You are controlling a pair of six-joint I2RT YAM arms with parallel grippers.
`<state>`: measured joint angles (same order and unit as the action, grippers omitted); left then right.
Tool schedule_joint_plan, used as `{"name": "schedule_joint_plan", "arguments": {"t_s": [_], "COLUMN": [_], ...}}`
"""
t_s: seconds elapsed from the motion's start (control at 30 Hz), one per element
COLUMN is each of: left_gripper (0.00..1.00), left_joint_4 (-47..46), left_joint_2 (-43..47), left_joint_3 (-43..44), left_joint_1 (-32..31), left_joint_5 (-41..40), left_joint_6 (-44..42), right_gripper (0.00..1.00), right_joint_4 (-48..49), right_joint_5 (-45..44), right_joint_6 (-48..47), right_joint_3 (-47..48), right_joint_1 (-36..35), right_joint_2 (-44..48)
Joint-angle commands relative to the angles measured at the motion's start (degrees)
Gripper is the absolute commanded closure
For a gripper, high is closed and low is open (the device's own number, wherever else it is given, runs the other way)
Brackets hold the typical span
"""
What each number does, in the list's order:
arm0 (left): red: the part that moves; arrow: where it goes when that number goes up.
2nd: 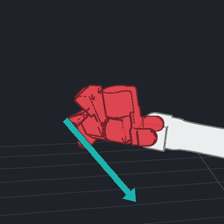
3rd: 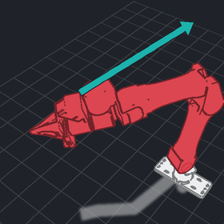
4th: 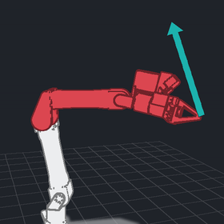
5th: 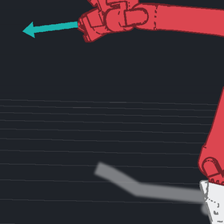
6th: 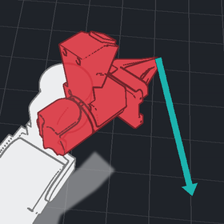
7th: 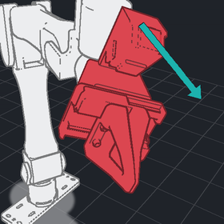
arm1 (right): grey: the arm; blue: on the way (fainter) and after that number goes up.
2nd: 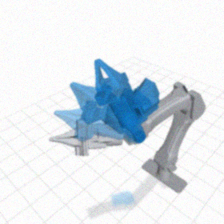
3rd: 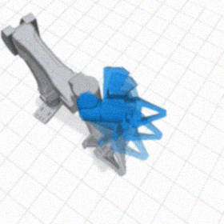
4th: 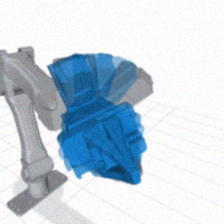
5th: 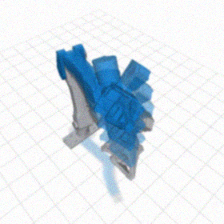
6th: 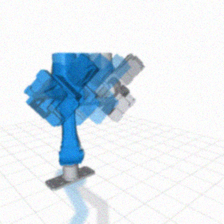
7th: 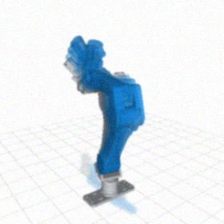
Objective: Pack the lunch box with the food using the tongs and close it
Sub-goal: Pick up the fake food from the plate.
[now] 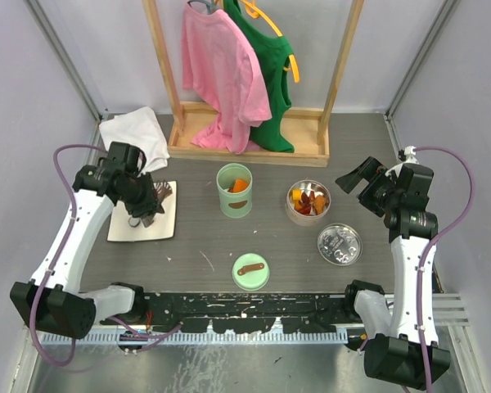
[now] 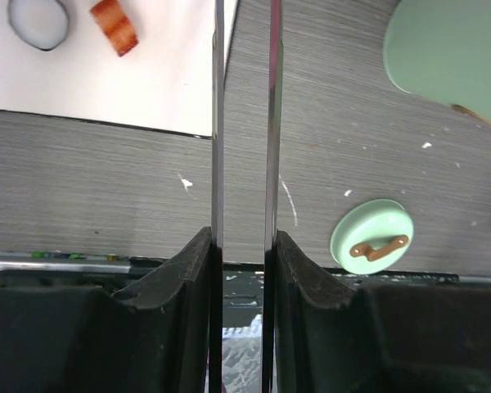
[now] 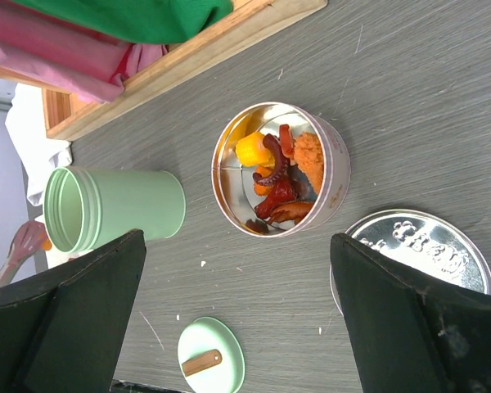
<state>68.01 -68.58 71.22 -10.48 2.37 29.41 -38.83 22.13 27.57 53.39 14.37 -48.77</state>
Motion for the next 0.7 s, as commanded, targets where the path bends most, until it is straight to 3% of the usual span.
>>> {"name": "schedule_joint_plan", "arguments": {"t_s": [0.0,0.27,0.47,0.67], "left_gripper": [0.86,0.85,0.84,0.84], "left_joint_4": [-1.6,-8.6,-12.3,-14.6], "left_joint_2": [2.6,5.0,3.7,-3.4], "left_joint_3": [3.3,5.4,10.4,16.0], "left_joint_1": [-0.2,-3.0,-13.2,-24.0], "left_joint_5": [7.5,16.0,13.6,10.3], "left_joint_6": [1.4,6.1,10.8,10.2], "right_gripper": [0.0,0.0,0.0,0.0], "right_joint_4": [2.6,2.4,2.4,1.5], "right_joint_5": [0.4,0.2,0.4,-0.7], "right_joint_6": [0.1,0.1,0.3,-0.3], "right_joint_3": [0.2,0.4,0.4,1.4], "right_joint_1": [0.1,0.2,0.2,0.2], "right_joint_2": [0.6,0.8,0.7,1.1]}}
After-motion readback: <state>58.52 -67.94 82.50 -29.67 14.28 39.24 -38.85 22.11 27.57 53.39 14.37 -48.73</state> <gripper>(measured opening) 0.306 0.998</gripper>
